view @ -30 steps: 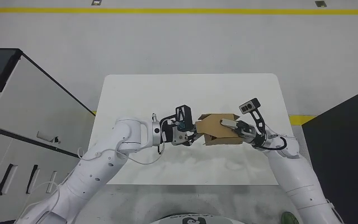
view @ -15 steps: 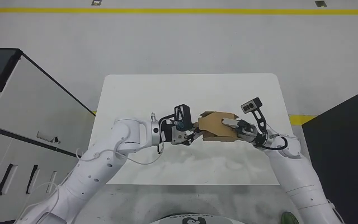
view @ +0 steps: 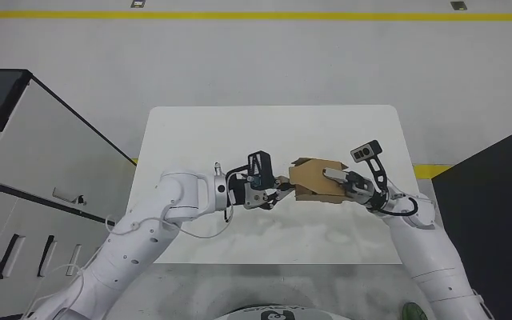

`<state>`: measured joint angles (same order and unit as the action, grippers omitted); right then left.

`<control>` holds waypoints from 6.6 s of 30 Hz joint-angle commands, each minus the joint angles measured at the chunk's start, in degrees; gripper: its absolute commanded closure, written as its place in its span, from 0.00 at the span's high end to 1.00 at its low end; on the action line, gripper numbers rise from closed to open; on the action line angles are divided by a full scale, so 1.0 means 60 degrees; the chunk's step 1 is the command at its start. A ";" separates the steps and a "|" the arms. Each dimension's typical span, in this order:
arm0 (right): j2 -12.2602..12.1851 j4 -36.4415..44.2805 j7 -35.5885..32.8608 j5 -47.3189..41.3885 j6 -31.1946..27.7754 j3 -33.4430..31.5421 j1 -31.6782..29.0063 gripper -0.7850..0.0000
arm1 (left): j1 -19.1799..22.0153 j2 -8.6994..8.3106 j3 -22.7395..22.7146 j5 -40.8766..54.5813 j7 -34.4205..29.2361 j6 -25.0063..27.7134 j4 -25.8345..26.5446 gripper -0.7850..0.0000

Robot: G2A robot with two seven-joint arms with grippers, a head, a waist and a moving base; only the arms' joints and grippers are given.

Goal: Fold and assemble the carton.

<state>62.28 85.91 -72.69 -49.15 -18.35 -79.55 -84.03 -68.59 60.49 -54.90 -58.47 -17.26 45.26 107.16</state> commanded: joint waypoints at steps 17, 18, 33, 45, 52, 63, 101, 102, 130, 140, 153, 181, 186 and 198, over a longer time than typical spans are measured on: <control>0.0059 0.0275 -0.0006 -0.0001 0.0046 0.0284 -0.0106 0.00 | 0.0092 0.0076 0.0328 0.0036 0.0051 0.0071 0.0013 0.00; 0.0057 0.0275 -0.0006 -0.0003 0.0042 0.0268 -0.0120 0.00 | 0.0082 0.0073 0.0312 0.0041 0.0045 0.0069 0.0023 0.00; -0.0002 0.0226 0.0137 -0.0458 -0.0228 -0.0484 -0.0395 0.00 | -0.0412 -0.0131 -0.0699 -0.0058 0.0245 0.0044 0.0548 0.00; 0.0060 0.0075 0.0694 -0.0726 -0.0023 -0.0324 -0.0397 0.00 | -0.0551 -0.0099 -0.0628 -0.0052 0.0742 -0.0126 0.0764 0.00; 0.0121 -0.0153 0.0798 -0.1336 0.0052 -0.0286 -0.0352 0.00 | -0.0509 -0.0070 -0.0526 -0.0203 0.0734 -0.0257 0.0928 0.00; 0.0152 0.0103 0.1610 -0.0666 0.0085 -0.0189 -0.0447 0.00 | -0.0352 0.0049 -0.0077 -0.0239 0.0949 -0.0529 0.1136 0.00; 0.0281 0.0095 0.0613 -0.0854 -0.0178 -0.0140 -0.0423 0.00 | 0.0092 0.0284 0.0277 -0.0092 0.0222 -0.1136 0.0671 0.00; 0.0279 0.0069 0.0635 -0.0826 -0.0178 -0.0164 -0.0423 0.00 | 0.0073 0.0279 0.0236 -0.0089 0.0223 -0.1152 0.0664 0.00; 0.0222 -0.0375 0.0539 0.0580 0.0493 -0.0146 -0.0180 0.00 | 0.0024 0.0310 0.0071 -0.0249 0.0287 -0.1220 0.0537 0.00; 0.0185 -0.0325 0.0720 0.1470 0.0571 0.0003 -0.0117 0.00 | 0.0429 0.0446 0.0647 -0.0420 -0.0198 -0.1123 0.0474 0.00; 0.0154 -0.0497 0.0725 0.1069 0.0506 -0.0148 -0.0136 0.00 | 0.0551 0.0489 0.0445 -0.0399 -0.0230 -0.1445 0.0480 0.00; 0.0278 -0.0433 0.0201 -0.0783 0.0436 -0.0200 -0.0239 0.00 | 0.0243 0.0534 0.0573 -0.0309 -0.0059 -0.1295 0.0588 0.00; 0.0291 -0.0325 0.0066 -0.0909 0.0382 -0.0205 -0.0319 0.00 | 0.0290 0.0568 0.0673 -0.0234 -0.0070 -0.1238 0.0557 0.00; 0.0334 -0.0153 -0.0115 -0.1169 0.0341 -0.0174 -0.0382 0.00 | 0.0356 0.0622 0.0761 -0.0072 0.0046 -0.1095 0.0486 0.00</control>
<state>64.26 84.95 -73.30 -56.12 -16.33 -80.65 -86.31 -66.49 64.20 -50.36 -59.01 -17.07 38.60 110.15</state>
